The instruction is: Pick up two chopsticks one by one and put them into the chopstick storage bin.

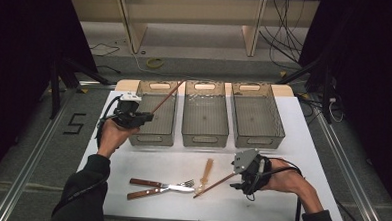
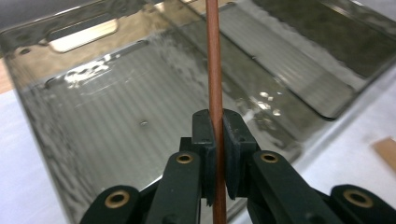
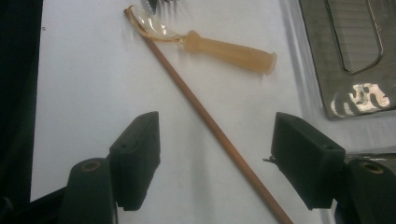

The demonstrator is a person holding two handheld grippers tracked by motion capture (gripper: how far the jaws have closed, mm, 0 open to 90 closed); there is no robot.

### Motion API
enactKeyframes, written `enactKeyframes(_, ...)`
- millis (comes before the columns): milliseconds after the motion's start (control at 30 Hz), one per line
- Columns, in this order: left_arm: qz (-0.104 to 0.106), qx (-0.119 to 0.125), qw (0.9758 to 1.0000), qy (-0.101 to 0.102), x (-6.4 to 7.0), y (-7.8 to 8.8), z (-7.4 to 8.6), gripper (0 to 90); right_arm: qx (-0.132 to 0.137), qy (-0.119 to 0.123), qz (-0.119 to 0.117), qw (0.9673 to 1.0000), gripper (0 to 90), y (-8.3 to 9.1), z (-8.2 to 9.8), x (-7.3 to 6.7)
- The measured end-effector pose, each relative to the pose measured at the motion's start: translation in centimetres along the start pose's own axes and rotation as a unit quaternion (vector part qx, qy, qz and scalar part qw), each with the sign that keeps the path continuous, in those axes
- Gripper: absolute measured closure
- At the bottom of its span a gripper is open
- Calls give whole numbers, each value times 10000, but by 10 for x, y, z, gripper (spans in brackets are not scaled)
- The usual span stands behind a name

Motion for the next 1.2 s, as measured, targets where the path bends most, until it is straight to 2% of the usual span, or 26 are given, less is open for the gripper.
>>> enactKeyframes(67,-57,-1,9999,84,-6,-1,-1,842,-19,-16,-15,10000,336,0,1,0)
enactKeyframes(200,-173,-126,9997,67,-14,-7,1,841,-12,-20,-23,10000,338,-1,1,0)
enactKeyframes(300,-235,-195,9993,229,-22,-12,4,841,-40,-10,-33,10000,338,-2,2,0)
enactKeyframes(500,-358,-227,9982,426,-34,-17,8,840,-30,-25,-42,10000,338,-2,2,0)
enactKeyframes(767,-469,-368,9967,552,-43,-27,14,835,-41,5,-58,10000,338,-3,2,0)
enactKeyframes(867,-427,-327,9961,706,-46,-31,15,824,-35,-36,-53,10000,338,-3,2,0)
enactKeyframes(1000,-449,-241,9958,758,-45,-31,14,615,-25,-36,-59,10000,337,-2,3,0)
enactKeyframes(1100,-334,-165,9964,759,-39,-28,12,484,0,-40,-73,10000,336,-1,3,1)
enactKeyframes(1200,-233,-91,9974,680,-32,-22,10,432,12,-73,-66,10000,336,0,4,3)
Point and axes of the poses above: each handheld gripper's, and its own axes: y roughly backward along the jaws, z roughly out of its underside, x roughly to its right, the point moved 6 cm from there along -y, roughly forward along the jaws, and after that the axes turned 6 degrees about x, right-handed, at the moved point
